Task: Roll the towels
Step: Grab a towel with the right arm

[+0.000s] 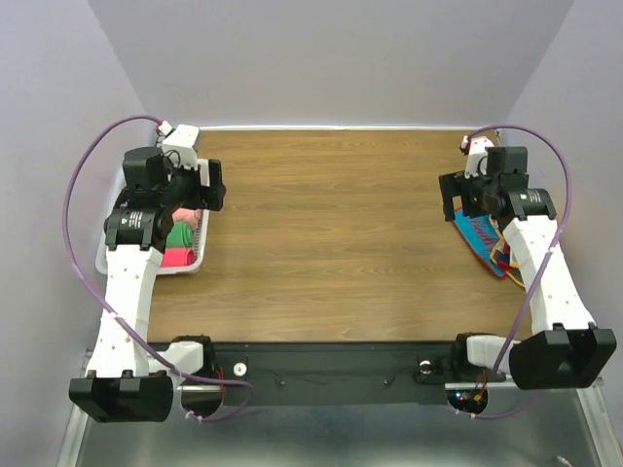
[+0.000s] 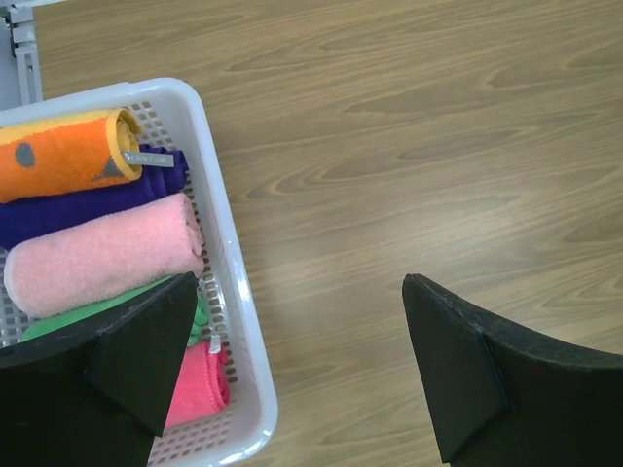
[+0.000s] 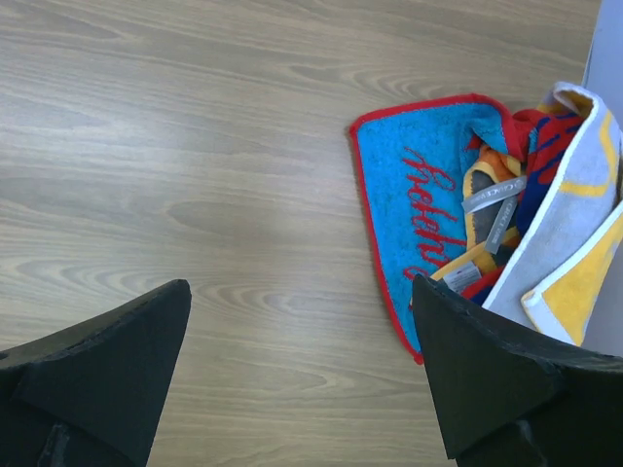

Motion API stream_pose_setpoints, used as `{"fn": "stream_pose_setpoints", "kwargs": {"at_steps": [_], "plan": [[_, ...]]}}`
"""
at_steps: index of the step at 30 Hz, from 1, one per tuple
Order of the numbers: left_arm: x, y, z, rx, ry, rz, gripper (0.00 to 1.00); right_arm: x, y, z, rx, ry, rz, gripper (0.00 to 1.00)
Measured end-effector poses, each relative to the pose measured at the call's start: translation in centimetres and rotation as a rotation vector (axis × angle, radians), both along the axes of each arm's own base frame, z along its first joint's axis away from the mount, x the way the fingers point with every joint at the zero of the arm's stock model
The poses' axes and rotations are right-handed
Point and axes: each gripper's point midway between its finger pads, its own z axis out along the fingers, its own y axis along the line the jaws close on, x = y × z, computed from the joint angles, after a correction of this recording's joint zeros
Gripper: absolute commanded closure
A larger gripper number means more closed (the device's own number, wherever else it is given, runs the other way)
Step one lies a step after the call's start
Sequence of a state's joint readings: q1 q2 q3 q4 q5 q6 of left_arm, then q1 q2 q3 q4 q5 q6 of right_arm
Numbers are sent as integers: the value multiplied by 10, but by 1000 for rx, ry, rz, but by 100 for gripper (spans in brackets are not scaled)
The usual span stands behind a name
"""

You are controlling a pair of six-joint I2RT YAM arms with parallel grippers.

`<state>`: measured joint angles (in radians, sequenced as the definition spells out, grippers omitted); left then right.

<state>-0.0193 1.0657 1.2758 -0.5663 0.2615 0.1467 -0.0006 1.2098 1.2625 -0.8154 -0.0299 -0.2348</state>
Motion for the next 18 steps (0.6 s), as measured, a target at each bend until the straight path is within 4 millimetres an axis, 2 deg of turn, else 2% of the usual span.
{"fn": "stream_pose_setpoints", "kwargs": {"at_steps": [4, 8, 12, 13, 16, 18], "plan": [[1, 0, -2, 21, 3, -21, 1, 6, -16, -8, -61, 37, -69, 0], [6, -2, -9, 19, 34, -32, 1, 20, -49, -16, -123, 87, -162, 2], [12, -4, -14, 14, 58, -40, 1, 29, -113, -9, -175, 98, -297, 17], [13, -4, -14, 12, 59, -43, 1, 29, -136, -6, -195, 102, -344, 27], [14, -6, -9, 7, 48, -51, 1, 26, -180, -2, -245, 110, -420, 43], [14, -7, -5, 3, 39, -57, 1, 21, -205, -6, -281, 132, -461, 45]]}}
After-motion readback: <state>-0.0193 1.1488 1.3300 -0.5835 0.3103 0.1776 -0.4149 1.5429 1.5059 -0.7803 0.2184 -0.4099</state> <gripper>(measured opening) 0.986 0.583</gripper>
